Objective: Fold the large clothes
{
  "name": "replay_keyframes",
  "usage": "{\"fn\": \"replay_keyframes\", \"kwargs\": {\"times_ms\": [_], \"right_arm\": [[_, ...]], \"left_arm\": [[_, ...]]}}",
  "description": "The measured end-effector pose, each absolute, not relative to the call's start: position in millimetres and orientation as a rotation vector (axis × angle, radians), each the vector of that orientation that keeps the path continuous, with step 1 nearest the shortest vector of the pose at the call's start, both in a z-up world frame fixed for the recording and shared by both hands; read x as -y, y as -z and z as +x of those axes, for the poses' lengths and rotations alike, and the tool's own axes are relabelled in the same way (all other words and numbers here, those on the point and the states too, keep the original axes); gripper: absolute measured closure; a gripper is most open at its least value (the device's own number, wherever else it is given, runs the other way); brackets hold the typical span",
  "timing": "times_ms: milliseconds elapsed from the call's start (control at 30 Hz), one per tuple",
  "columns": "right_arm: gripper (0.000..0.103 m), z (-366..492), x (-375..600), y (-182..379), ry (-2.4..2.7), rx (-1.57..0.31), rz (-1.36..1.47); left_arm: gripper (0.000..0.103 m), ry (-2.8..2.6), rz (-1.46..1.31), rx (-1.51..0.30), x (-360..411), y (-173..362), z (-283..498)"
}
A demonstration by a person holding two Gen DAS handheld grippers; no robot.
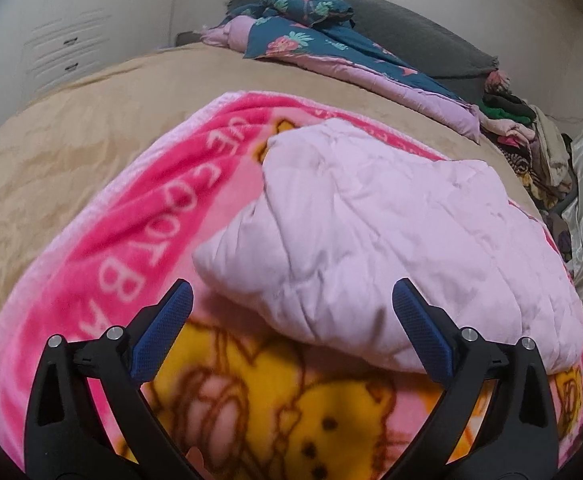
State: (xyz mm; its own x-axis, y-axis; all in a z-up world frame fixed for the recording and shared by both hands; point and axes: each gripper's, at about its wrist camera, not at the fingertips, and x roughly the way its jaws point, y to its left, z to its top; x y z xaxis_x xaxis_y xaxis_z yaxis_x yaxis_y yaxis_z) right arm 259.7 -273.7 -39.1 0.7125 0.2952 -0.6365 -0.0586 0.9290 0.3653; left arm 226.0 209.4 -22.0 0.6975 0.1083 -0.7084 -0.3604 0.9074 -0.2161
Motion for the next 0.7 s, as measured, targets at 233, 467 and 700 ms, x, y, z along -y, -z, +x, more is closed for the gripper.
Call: {"fn": "replay_keyframes", "kwargs": {"times_ms": [233, 467, 700], "right_arm": [[0.004, 258.8, 272.5, 61.2, -0.153, -0.796, 0.424], [0.004, 276.5, 276.4, 78.0, -0.132, -0.823, 0.576], [0.004, 309.7, 282.9, 94.8, -0.141, -0.831, 0.703]], "left_arm": [[0.01, -0.191, -0.708, -0.739, -224.1, 52.3, 214.3], [0.01, -0.111, -0.959, -0.738, -241.8, 84.5, 237.1], [0.008, -0.081, -0.984, -0.739, -241.0, 97.6, 264.8]]}}
